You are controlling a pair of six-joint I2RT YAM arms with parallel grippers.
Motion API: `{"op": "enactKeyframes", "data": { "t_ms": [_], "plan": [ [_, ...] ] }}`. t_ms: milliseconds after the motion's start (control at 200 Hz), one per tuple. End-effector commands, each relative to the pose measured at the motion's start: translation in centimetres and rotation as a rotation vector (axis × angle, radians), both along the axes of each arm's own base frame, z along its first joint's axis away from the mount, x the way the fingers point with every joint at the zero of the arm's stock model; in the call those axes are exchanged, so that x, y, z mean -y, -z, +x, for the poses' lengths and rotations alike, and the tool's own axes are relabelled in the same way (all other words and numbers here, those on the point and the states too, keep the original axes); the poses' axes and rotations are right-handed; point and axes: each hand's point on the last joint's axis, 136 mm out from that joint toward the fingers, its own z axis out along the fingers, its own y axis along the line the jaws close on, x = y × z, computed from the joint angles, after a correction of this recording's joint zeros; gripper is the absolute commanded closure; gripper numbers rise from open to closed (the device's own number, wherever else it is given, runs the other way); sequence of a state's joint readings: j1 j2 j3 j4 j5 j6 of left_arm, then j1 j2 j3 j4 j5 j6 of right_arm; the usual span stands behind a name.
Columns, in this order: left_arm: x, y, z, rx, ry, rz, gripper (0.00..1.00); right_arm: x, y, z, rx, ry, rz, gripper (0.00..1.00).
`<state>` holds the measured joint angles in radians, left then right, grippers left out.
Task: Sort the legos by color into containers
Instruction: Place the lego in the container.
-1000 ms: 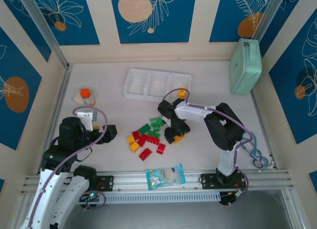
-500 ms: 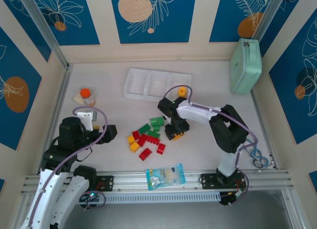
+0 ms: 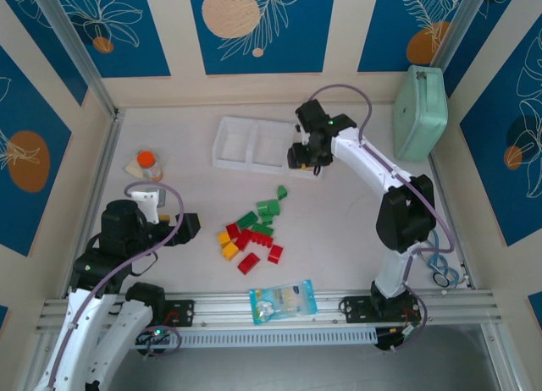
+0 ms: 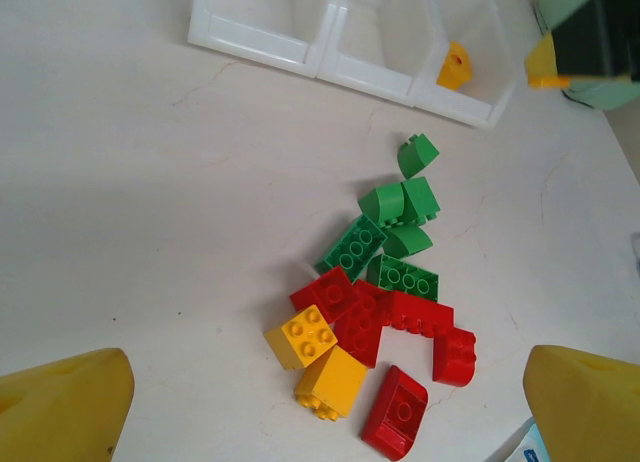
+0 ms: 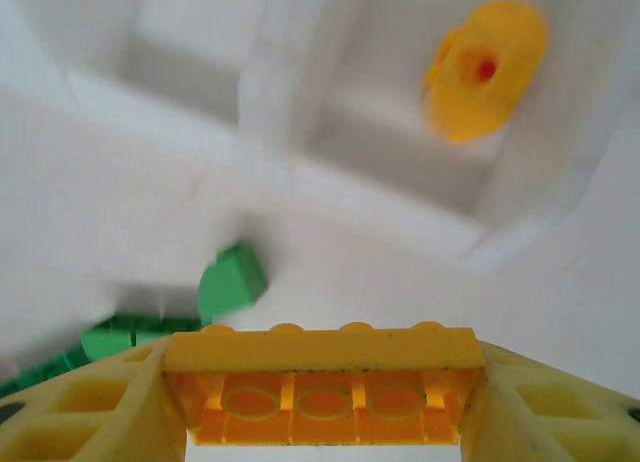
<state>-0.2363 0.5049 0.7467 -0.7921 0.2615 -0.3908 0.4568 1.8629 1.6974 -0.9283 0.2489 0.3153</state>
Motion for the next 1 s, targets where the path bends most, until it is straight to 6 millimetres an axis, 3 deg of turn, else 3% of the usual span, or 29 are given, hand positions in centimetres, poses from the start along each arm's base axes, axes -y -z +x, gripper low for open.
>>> {"op": "enactKeyframes", "data": {
  "t_ms": [0, 255, 390, 670, 885, 995],
  "plan": [
    [0.3, -0.3, -0.1, 0.031, 0.02, -0.003, 0.0, -1.0, 1.2, 2.4, -0.042, -0.005, 0.052, 0.59],
    [0.3, -0.3, -0.1, 0.031, 0.021, -0.003, 0.0, -0.8, 3.4, 6.9, -0.056, 0.03, 0.031, 0.6],
    [0.3, -0.3, -0.1, 0.03, 0.021, -0.004, 0.0, -0.6, 3.9, 7.9, -0.046, 0.052, 0.06, 0.58],
    [0.3, -0.3, -0.1, 0.031, 0.021, -0.004, 0.0, -0.4, 4.6, 8.5, -0.07, 0.078, 0.134, 0.25],
    [0.2, -0.3, 0.0, 0.031, 0.016, -0.001, 0.0, -1.1, 3.9, 8.1, -0.07, 0.073, 0.194, 0.14],
    [0.2, -0.3, -0.1, 0.033, 0.017, -0.002, 0.0, -1.4, 2.7, 7.4, -0.063, 0.06, 0.22, 0.08]
  ]
}}
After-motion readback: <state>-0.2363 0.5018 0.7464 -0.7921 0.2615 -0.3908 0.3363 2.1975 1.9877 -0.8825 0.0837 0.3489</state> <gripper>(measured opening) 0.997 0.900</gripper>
